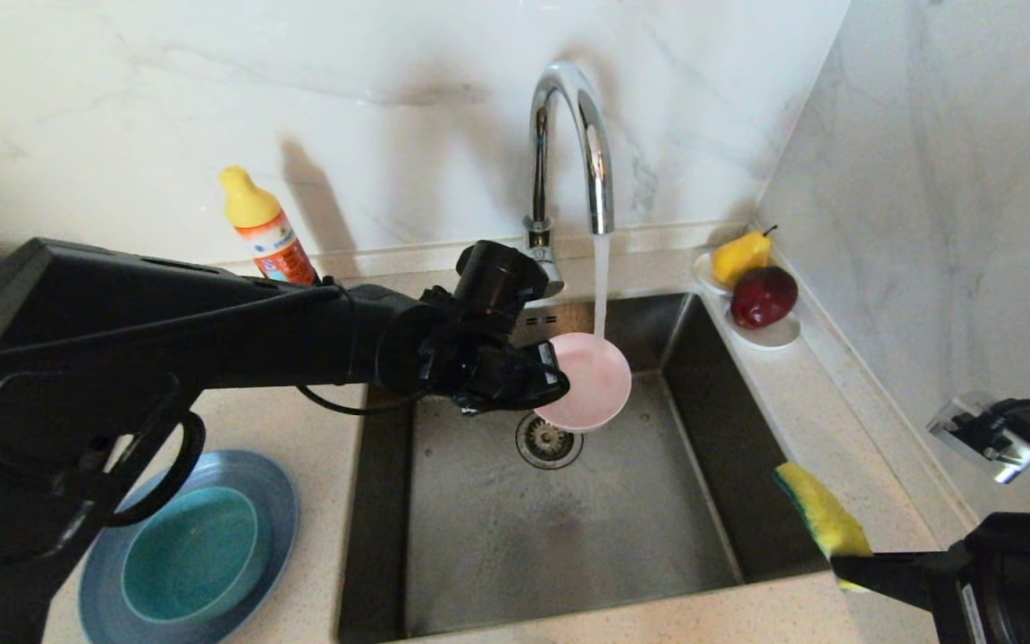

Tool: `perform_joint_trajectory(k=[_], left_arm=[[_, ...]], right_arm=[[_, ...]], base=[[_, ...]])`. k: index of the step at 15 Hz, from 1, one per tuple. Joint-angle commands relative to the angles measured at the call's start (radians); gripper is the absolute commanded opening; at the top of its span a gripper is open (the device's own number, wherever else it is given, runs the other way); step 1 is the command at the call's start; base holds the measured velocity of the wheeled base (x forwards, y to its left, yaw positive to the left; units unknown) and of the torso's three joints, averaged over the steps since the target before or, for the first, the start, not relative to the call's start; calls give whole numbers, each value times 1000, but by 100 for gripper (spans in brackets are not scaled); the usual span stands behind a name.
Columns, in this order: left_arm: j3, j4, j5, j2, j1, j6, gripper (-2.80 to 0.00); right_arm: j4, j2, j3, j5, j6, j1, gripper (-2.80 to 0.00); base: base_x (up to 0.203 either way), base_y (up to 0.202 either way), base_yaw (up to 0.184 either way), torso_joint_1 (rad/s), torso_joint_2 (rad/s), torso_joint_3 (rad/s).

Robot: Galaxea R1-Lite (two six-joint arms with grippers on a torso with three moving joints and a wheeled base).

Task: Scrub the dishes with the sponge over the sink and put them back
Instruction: Wash the bowl

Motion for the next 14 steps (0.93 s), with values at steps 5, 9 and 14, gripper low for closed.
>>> perform_joint_trajectory(k=[5,9,14], left_arm=[[398,-371,108,-307,56,198,-280],[629,-645,158,-469,64,341,-280],[779,-961,145,-606,65,406,-280]], right_arm=[[2,22,10,4,11,2,-280],[0,12,36,7,23,2,-280],[-1,6,42,8,23,2,-280]], base=[[0,0,0,0,0,0],[0,0,0,0,0,0],[0,0,0,0,0,0]])
